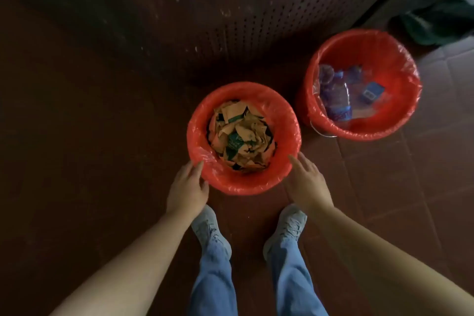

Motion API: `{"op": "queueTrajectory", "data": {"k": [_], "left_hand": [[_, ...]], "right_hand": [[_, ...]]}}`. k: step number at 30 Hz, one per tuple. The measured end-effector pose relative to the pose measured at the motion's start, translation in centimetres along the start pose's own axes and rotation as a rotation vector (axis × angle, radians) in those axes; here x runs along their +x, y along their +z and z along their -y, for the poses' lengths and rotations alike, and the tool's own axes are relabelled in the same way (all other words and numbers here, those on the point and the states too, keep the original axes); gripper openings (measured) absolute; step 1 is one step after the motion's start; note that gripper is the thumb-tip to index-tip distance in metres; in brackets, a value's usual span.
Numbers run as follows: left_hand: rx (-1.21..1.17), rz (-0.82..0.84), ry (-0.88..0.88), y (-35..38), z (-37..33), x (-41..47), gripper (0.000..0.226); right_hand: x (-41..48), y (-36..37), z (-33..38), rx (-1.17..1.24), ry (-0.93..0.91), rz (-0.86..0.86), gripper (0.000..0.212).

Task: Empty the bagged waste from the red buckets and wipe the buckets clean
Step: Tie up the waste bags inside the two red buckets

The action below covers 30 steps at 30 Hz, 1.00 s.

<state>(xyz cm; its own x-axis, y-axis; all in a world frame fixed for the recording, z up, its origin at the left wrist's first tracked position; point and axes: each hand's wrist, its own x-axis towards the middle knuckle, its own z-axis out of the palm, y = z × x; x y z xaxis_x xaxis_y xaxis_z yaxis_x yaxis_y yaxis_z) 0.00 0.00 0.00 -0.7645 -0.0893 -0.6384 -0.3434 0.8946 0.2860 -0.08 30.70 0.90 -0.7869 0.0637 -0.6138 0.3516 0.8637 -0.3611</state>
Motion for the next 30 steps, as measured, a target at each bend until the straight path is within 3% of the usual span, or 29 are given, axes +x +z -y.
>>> {"op": "queueTrajectory", "data": {"k": [4, 7, 10, 14, 23, 30], "left_hand": [[0.311, 0.040, 0.353, 3.5, 0.0, 1.0, 0.061], [0.383, 0.103, 0.421, 6.0, -0.4, 1.4, 0.056], [0.453, 0.142, 0.445, 7.7, -0.5, 2.1, 0.052], [0.458, 0.133, 0.451, 8.8, 0.1, 2.9, 0.046], [0.403, 0.134, 0.483, 9.0, 0.7, 3.9, 0.035], [0.385, 0.113, 0.467, 8.8, -0.1, 2.7, 0.036]], "right_hand": [[0.6, 4.4, 0.9, -0.187, -0.290, 0.078, 0.061], [0.9, 7.7, 1.2, -0.315, -0.369, 0.215, 0.056], [1.4, 9.7, 1.3, -0.432, -0.391, 0.248, 0.037], [2.4, 10.4, 1.5, -0.508, -0.446, 0.130, 0.019], [3.3, 10.0, 1.4, -0.516, -0.547, 0.155, 0.025], [3.4, 8.8, 2.2, -0.438, -0.419, 0.133, 0.021]]}}
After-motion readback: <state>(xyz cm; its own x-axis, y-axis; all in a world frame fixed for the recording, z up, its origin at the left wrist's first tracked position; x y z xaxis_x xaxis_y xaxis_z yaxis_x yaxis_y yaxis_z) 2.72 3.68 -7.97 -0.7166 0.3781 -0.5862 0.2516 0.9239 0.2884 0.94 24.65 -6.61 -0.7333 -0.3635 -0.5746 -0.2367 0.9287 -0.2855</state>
